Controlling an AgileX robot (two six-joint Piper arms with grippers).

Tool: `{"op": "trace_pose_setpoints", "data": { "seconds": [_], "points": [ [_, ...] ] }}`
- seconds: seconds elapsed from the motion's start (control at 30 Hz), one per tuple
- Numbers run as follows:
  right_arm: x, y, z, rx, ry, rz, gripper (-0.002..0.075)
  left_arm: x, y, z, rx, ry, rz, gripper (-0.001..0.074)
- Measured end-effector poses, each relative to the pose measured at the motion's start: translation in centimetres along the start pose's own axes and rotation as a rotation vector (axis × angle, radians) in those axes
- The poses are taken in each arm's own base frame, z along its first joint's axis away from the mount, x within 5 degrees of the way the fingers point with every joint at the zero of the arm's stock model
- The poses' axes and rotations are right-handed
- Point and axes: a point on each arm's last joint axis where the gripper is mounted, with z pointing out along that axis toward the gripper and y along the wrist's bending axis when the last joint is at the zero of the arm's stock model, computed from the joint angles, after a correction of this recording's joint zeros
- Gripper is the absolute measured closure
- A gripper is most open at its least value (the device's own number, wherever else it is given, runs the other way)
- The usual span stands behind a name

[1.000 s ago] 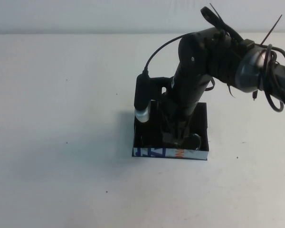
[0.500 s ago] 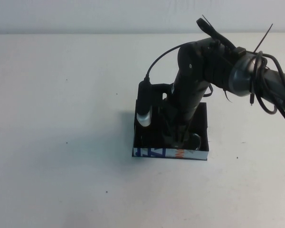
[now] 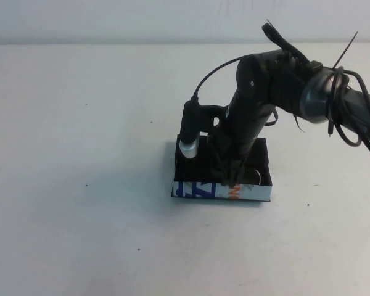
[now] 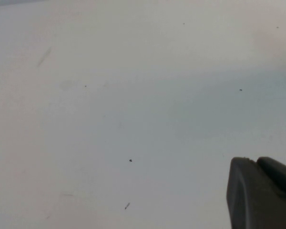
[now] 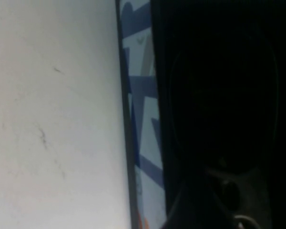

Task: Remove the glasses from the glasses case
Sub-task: Pick up the glasses from the glasses case

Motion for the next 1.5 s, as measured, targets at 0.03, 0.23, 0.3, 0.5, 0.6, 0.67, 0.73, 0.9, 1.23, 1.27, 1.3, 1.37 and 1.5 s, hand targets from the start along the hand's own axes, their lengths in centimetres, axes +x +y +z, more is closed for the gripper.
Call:
{"op": "trace_pose_setpoints", "data": {
  "seconds": [0.03,0.23,0.3,0.5,0.6,0.67,0.73,0.9,1.23,1.27,1.3,1.37,1.5],
  "points": [
    [0.0,0.0,0.0,-0.002,-0.003,0.004,0.036,0.0,0.0,0.0,0.0,0.0,0.0,0.0739],
    [0.2,0.1,0.0,-0.028,0.002,0.013,0.036,0.0,0.0,0.0,0.0,0.0,0.0,0.0739],
    [0.2,0.2,0.0,-0.039,0.005,0.015,0.036,0.0,0.0,0.0,0.0,0.0,0.0,0.0739],
    [0.2,0.4,-0.4,-0.047,0.008,0.013,0.036,0.0,0.0,0.0,0.0,0.0,0.0,0.0739],
    [0.1,0.8,-0.4,-0.066,0.021,0.004,0.0361,0.0,0.0,0.0,0.0,0.0,0.0,0.074],
    [0.0,0.9,-0.4,-0.07,0.023,0.0,0.0361,0.0,0.0,0.0,0.0,0.0,0.0,0.0739],
    [0.0,0.9,-0.4,-0.07,0.023,0.0,0.0361,0.0,0.0,0.0,0.0,0.0,0.0,0.0739],
    [-0.1,0.9,-0.4,-0.064,0.016,0.0,0.0362,0.0,0.0,0.0,0.0,0.0,0.0,0.0739],
    [0.0,0.7,1.3,-0.076,0.021,-0.011,0.0364,0.0,0.0,0.0,0.0,0.0,0.0,0.0739],
    [0.1,0.7,1.3,-0.077,0.021,-0.013,0.0368,0.0,0.0,0.0,0.0,0.0,0.0,0.0739],
    [0.1,0.7,1.3,-0.077,0.021,-0.013,0.0375,0.0,0.0,0.0,0.0,0.0,0.0,0.0739],
    [0.0,0.8,1.3,-0.079,0.018,-0.011,0.0413,0.0,0.0,0.0,0.0,0.0,0.0,0.0739],
    [0.0,0.8,1.3,-0.08,0.017,-0.011,0.0575,0.0,0.0,0.0,0.0,0.0,0.0,0.074]
  ]
}}
